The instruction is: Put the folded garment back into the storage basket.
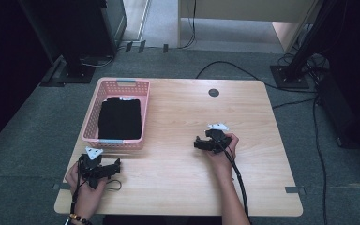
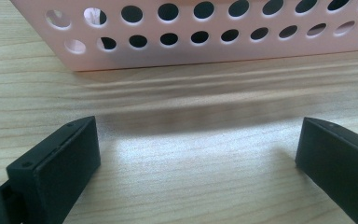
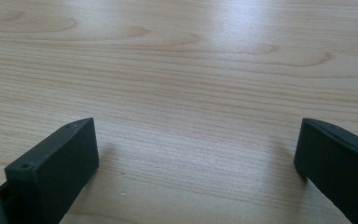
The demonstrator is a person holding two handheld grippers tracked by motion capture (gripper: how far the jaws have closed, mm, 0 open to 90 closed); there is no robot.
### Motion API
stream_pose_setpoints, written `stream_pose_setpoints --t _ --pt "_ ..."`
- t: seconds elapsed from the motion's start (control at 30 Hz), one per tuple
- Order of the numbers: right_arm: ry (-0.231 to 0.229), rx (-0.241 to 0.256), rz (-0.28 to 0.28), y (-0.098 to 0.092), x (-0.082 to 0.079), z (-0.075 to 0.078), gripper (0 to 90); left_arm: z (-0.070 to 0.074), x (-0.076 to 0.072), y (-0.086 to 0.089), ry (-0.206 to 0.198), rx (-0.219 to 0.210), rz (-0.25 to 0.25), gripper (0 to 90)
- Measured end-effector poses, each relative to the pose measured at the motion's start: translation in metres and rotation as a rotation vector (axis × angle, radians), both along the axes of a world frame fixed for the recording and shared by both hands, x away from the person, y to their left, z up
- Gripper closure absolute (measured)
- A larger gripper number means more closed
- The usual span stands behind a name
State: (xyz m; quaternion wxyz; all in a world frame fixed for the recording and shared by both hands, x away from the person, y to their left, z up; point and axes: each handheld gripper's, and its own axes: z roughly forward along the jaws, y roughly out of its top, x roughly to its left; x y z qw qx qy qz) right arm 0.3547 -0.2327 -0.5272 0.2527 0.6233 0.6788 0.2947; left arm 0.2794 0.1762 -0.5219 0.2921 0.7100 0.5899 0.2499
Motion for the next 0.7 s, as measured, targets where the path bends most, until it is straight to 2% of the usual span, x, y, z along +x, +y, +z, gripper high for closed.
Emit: stream_pose_setpoints --t 0.7 --pt "-0.001 -0.001 -0.036 -0.020 -0.007 0.000 0.0 0.000 0.000 0.000 0.000 0.000 0.000 0.0"
